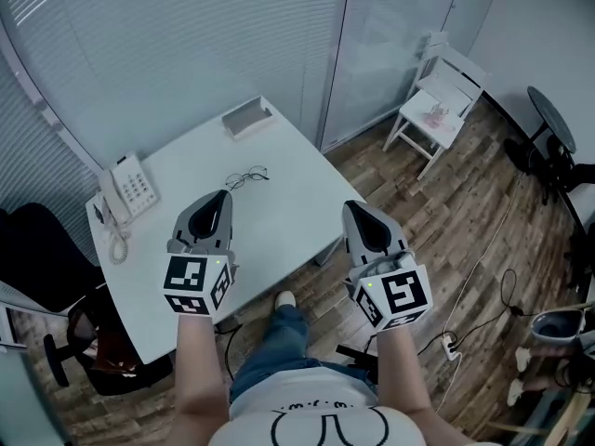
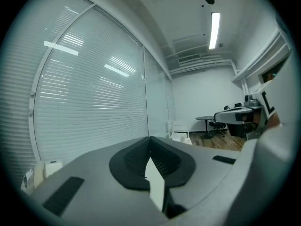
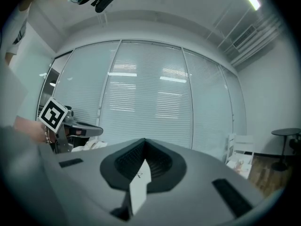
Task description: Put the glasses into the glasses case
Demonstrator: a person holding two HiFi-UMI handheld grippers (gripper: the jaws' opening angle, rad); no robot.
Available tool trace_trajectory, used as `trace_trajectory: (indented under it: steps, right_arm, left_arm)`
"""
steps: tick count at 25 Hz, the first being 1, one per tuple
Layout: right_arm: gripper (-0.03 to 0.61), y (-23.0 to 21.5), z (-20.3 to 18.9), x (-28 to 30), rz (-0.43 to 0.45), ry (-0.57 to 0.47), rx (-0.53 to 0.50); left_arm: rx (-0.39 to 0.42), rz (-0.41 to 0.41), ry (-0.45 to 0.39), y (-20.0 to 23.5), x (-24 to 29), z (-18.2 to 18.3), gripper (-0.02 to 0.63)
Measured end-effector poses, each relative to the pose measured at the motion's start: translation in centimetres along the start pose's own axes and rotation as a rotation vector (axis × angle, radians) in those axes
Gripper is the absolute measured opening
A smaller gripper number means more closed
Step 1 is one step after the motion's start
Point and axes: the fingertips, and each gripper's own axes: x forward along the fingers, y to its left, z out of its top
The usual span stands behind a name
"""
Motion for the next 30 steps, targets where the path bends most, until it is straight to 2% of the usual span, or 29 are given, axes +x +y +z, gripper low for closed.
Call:
trace_trajectory:
  steps: [8, 14, 18, 22, 23, 30]
  right_arm:
    - [0.011, -3.6, 0.1, 10.8, 0.020, 0.027, -0.028]
    - [0.011, -5.3, -1.1, 16.1, 0.029, 0.082, -0.051]
    - [0.011, -5.9, -2.5, 18.1, 0.049, 0.121, -0.036]
    - [0.011, -7.1, -4.3, 19.4, 0.059, 0.163, -0.019]
    - [0.011, -7.4, -4.8, 19.7, 0.065, 0.173, -0.014]
    - [0.011, -9.0, -7.5, 23.2, 0.143, 0.211, 0.025]
  left_arm:
    - [-0.037, -0.004, 0.003, 5.9, 9.6, 0.5, 0.015]
    - [-0.031, -0.019, 0.036, 9.4, 15.2, 0.2, 0.017]
    - [-0.039, -0.051, 0.110, 10.2, 17.4, -2.3, 0.018]
    - [-0.043, -0.134, 0.201, 9.5, 18.9, -5.5, 0.140]
    - [-0.031, -0.156, 0.230, 9.3, 19.2, -6.4, 0.149]
    - [0.055, -0.328, 0.489, 7.2, 20.9, -13.8, 0.150]
